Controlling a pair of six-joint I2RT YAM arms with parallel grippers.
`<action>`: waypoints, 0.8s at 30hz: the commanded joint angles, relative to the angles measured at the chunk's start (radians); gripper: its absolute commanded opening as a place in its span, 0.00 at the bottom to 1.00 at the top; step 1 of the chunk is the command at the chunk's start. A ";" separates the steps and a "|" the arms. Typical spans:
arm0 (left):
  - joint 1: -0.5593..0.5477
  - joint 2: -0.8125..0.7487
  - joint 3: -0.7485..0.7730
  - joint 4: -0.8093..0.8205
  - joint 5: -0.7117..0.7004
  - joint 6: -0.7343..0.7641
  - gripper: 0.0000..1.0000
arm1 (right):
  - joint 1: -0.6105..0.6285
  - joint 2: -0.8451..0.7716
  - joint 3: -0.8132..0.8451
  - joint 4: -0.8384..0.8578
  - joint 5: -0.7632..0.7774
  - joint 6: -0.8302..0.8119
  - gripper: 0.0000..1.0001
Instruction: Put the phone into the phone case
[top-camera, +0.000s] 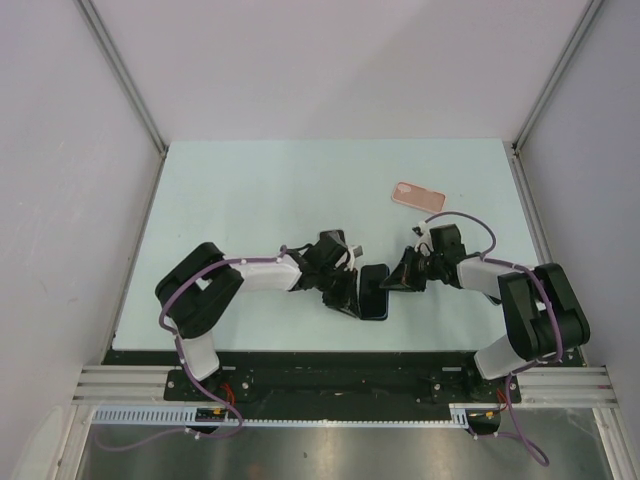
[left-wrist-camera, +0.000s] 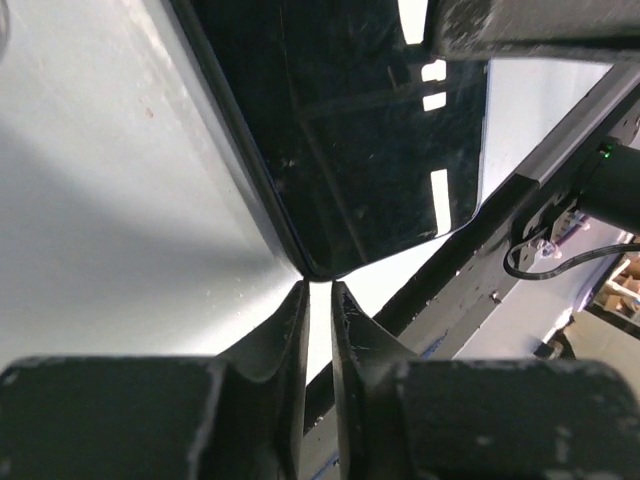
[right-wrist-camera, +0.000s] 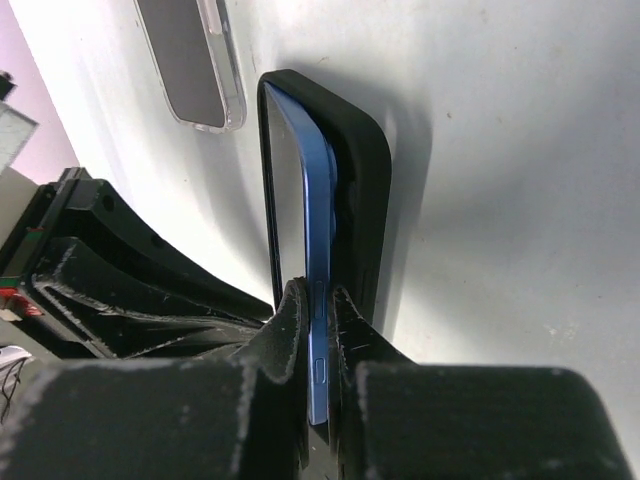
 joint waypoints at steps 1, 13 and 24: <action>-0.005 0.004 0.070 -0.033 -0.037 0.031 0.20 | 0.028 0.064 -0.046 -0.082 0.106 -0.010 0.04; -0.005 0.059 0.151 -0.083 -0.074 0.048 0.50 | 0.026 -0.094 -0.042 -0.154 0.189 0.012 0.37; -0.005 0.056 0.171 -0.113 -0.120 0.060 0.50 | 0.005 -0.140 -0.005 -0.240 0.203 0.015 0.42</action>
